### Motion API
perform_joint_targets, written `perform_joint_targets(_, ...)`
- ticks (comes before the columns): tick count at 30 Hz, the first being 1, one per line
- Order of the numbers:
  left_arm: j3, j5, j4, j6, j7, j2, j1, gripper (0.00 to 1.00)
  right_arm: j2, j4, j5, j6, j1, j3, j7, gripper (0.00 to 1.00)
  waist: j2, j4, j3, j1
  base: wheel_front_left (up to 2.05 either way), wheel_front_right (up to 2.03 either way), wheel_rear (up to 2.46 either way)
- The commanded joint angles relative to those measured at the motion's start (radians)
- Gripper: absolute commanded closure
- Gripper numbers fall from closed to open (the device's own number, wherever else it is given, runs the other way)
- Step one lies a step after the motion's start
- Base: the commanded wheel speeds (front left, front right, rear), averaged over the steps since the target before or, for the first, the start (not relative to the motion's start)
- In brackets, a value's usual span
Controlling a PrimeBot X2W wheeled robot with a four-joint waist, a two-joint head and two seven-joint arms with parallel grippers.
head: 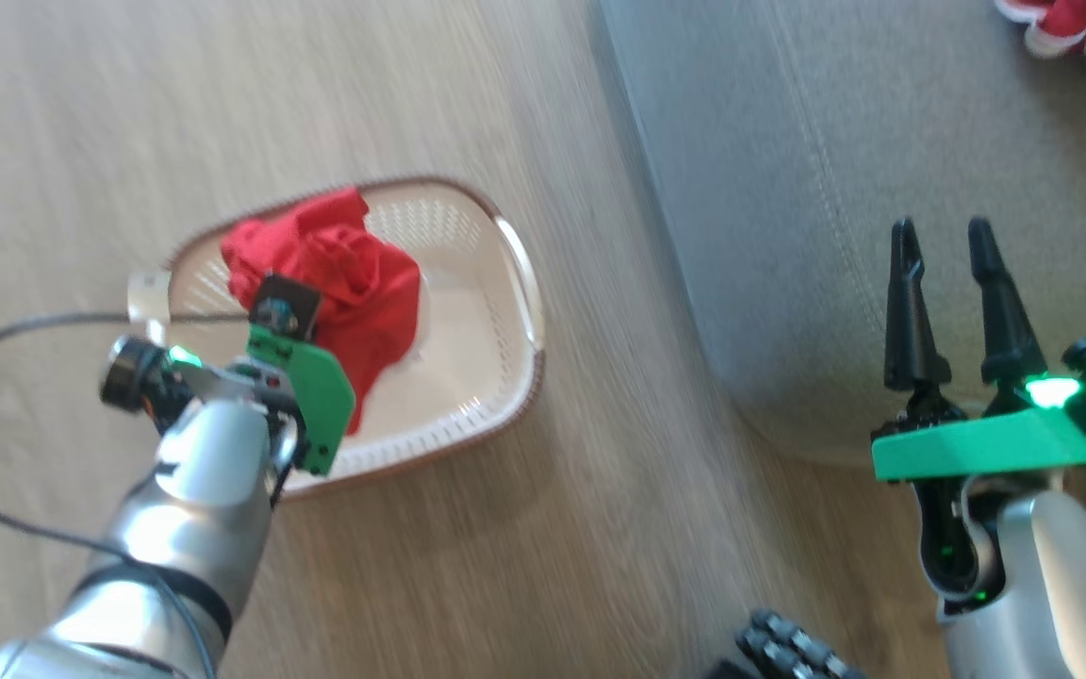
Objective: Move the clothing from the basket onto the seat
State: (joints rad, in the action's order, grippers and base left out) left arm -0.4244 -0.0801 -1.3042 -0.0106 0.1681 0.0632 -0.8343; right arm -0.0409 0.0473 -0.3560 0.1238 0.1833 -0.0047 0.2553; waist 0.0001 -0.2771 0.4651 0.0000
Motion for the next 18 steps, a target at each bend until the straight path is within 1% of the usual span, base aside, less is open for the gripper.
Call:
perform_joint_targets(1, 0.023, -0.010, 0.013, 0.003, 0.027, 0.012, 0.013, 1.00, -0.009, -0.023, 0.011, 0.007, -0.018, 0.013, 0.006, 0.00, -0.0001, 0.061, -0.101, 0.0000, 0.00, 0.00, 0.00)
perform_joint_targets(5, 0.033, -0.040, 0.032, 0.009, 0.077, -0.001, 0.052, 1.00, -0.009, -0.012, 0.024, 0.007, -0.042, 0.006, 0.006, 0.00, -0.0001, 0.089, -0.183, 0.0000, 0.00, 0.00, 0.00)
perform_joint_targets(9, 0.043, -0.070, 0.101, 0.016, 0.092, -0.008, 0.099, 1.00, -0.009, -0.006, 0.036, 0.007, -0.069, 0.003, 0.006, 0.00, -0.0001, 0.113, -0.256, 0.0000, 0.00, 0.00, 0.00)
perform_joint_targets(18, 0.091, -0.105, 0.475, -0.012, 0.093, -0.012, 0.233, 1.00, -0.009, 0.004, 0.054, 0.007, -0.130, -0.020, 0.006, 0.00, -0.0001, 0.163, -0.377, 0.0000, 0.00, 0.00, 0.00)
